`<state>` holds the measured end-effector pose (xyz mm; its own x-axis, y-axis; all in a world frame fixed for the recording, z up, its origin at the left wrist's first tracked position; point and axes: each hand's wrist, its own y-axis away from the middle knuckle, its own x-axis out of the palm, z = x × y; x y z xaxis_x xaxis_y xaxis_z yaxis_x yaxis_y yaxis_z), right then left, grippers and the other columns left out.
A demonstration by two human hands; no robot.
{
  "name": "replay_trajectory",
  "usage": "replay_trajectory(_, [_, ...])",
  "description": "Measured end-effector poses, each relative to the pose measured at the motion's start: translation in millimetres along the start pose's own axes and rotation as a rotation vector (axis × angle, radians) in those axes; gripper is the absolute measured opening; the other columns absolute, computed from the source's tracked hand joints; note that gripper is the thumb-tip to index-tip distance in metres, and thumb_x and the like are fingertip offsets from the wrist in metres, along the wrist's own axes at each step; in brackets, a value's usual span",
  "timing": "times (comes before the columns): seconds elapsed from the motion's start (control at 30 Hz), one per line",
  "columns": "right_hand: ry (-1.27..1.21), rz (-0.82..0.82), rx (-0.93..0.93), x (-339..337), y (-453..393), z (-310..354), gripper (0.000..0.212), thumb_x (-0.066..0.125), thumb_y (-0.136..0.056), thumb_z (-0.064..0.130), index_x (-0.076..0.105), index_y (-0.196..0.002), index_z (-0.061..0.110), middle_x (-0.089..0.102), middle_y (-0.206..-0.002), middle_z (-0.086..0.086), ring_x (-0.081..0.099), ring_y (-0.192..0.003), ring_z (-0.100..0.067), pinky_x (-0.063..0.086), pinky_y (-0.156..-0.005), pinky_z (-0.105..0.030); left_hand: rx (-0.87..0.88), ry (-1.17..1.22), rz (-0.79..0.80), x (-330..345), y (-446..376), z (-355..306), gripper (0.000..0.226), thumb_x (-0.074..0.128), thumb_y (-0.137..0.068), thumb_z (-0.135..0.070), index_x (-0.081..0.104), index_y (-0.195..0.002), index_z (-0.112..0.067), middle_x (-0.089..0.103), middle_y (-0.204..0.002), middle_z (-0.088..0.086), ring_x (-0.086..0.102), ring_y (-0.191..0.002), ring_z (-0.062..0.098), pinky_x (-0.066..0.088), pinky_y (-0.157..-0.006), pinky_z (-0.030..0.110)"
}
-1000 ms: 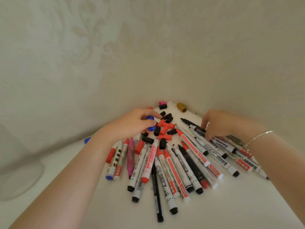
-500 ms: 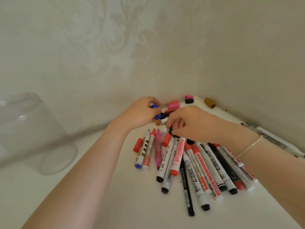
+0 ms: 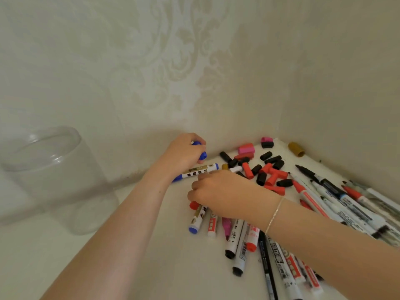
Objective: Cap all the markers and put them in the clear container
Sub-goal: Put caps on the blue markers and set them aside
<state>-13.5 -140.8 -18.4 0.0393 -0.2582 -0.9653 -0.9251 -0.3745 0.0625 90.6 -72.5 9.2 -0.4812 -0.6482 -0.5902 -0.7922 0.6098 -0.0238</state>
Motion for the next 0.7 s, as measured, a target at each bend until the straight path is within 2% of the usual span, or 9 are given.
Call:
replay_trajectory(0.17, [0.032, -0.005, -0.059, 5.8, -7.0, -0.8, 0.028, 0.053, -0.091, 0.009, 0.053, -0.119, 0.015, 0.060, -0.098, -0.003, 0.050, -0.088, -0.019, 0.051, -0.079, -0.036, -0.015, 0.063, -0.036, 0.7, -1.7, -0.7, 0.016, 0.049, -0.097, -0.017, 0.061, -0.107, -0.021, 0.059, -0.105, 0.001, 0.066, -0.066, 0.007, 0.051, -0.063, 0.016])
replay_trajectory(0.27, [-0.015, -0.047, -0.066, 0.3, -0.9, -6.7, 0.031, 0.050, -0.091, 0.004, 0.057, -0.119, 0.016, 0.059, -0.100, -0.002, 0.042, -0.087, -0.017, 0.045, -0.079, -0.031, -0.007, 0.138, -0.085, -0.6, -3.0, -0.2, 0.015, 0.051, -0.096, -0.016, 0.061, -0.104, -0.023, 0.063, -0.102, 0.002, 0.067, -0.067, 0.008, 0.050, -0.067, 0.020])
replay_trajectory(0.33, [-0.026, -0.157, -0.050, -6.2, 8.9, -19.7, 0.026, 0.055, -0.084, 0.000, 0.061, -0.106, 0.014, 0.060, -0.094, -0.002, 0.049, -0.088, -0.020, 0.048, -0.076, -0.033, -0.014, 0.251, -0.141, -4.2, -3.9, 0.4, 0.015, 0.053, -0.095, -0.015, 0.063, -0.103, -0.022, 0.065, -0.099, 0.002, 0.065, -0.069, 0.008, 0.050, -0.072, 0.025])
replay_trajectory(0.4, [-0.101, -0.387, 0.093, -8.3, 21.1, -40.5, 0.023, 0.063, -0.073, -0.001, 0.060, -0.090, 0.014, 0.060, -0.085, -0.001, 0.054, -0.081, -0.021, 0.052, -0.065, -0.037, -0.061, 0.430, -0.185, -9.2, -4.5, 2.1, 0.016, 0.057, -0.094, -0.014, 0.066, -0.106, -0.019, 0.066, -0.099, 0.003, 0.064, -0.072, 0.009, 0.050, -0.073, 0.025])
replay_trajectory(0.47, [-0.421, -0.641, 0.409, -15.1, 31.7, -56.9, 0.019, 0.064, -0.074, 0.000, 0.058, -0.085, 0.013, 0.060, -0.081, 0.000, 0.055, -0.074, -0.018, 0.051, -0.061, -0.035, -0.131, 0.594, -0.186, -12.2, -4.1, 4.8, 0.018, 0.059, -0.093, -0.014, 0.066, -0.110, -0.016, 0.068, -0.101, 0.004, 0.066, -0.078, 0.011, 0.051, -0.072, 0.025])
replay_trajectory(0.53, [-1.016, -0.882, 0.726, -22.9, 36.0, -67.7, 0.017, 0.065, -0.078, 0.001, 0.058, -0.083, 0.015, 0.064, -0.081, 0.001, 0.059, -0.068, -0.013, 0.051, -0.058, -0.025, -0.183, 0.743, -0.140, -11.0, -2.8, 6.9, 0.018, 0.061, -0.093, -0.013, 0.065, -0.110, -0.014, 0.071, -0.098, 0.004, 0.068, -0.081, 0.012, 0.052, -0.069, 0.024])
replay_trajectory(0.57, [-1.316, -1.005, 0.800, -25.8, 38.2, -71.7, 0.017, 0.065, -0.078, -0.001, 0.057, -0.081, 0.014, 0.066, -0.082, -0.001, 0.063, -0.070, -0.014, 0.054, -0.060, -0.023, -0.197, 0.799, -0.110, -9.2, -2.0, 7.1, 0.017, 0.062, -0.092, -0.013, 0.065, -0.109, -0.013, 0.072, -0.096, 0.004, 0.069, -0.082, 0.013, 0.052, -0.069, 0.024])
replay_trajectory(0.63, [-1.770, -1.149, 0.792, -26.4, 39.9, -76.6, 0.015, 0.063, -0.080, -0.006, 0.058, -0.082, 0.008, 0.067, -0.082, -0.011, 0.070, -0.083, -0.026, 0.058, -0.074, -0.029, -0.214, 0.867, -0.057, -4.3, -0.8, 6.5, 0.015, 0.063, -0.092, -0.014, 0.064, -0.107, -0.012, 0.073, -0.095, 0.005, 0.071, -0.084, 0.014, 0.052, -0.069, 0.025])
replay_trajectory(0.7, [-1.938, -1.137, 0.775, -22.5, 40.5, -76.0, 0.012, 0.061, -0.082, -0.006, 0.057, -0.085, 0.004, 0.068, -0.086, -0.017, 0.071, -0.086, -0.030, 0.057, -0.075, -0.032, -0.226, 0.904, -0.015, 0.9, 0.1, 4.6, 0.014, 0.064, -0.091, -0.014, 0.065, -0.105, -0.012, 0.074, -0.096, 0.006, 0.071, -0.085, 0.015, 0.052, -0.068, 0.024])
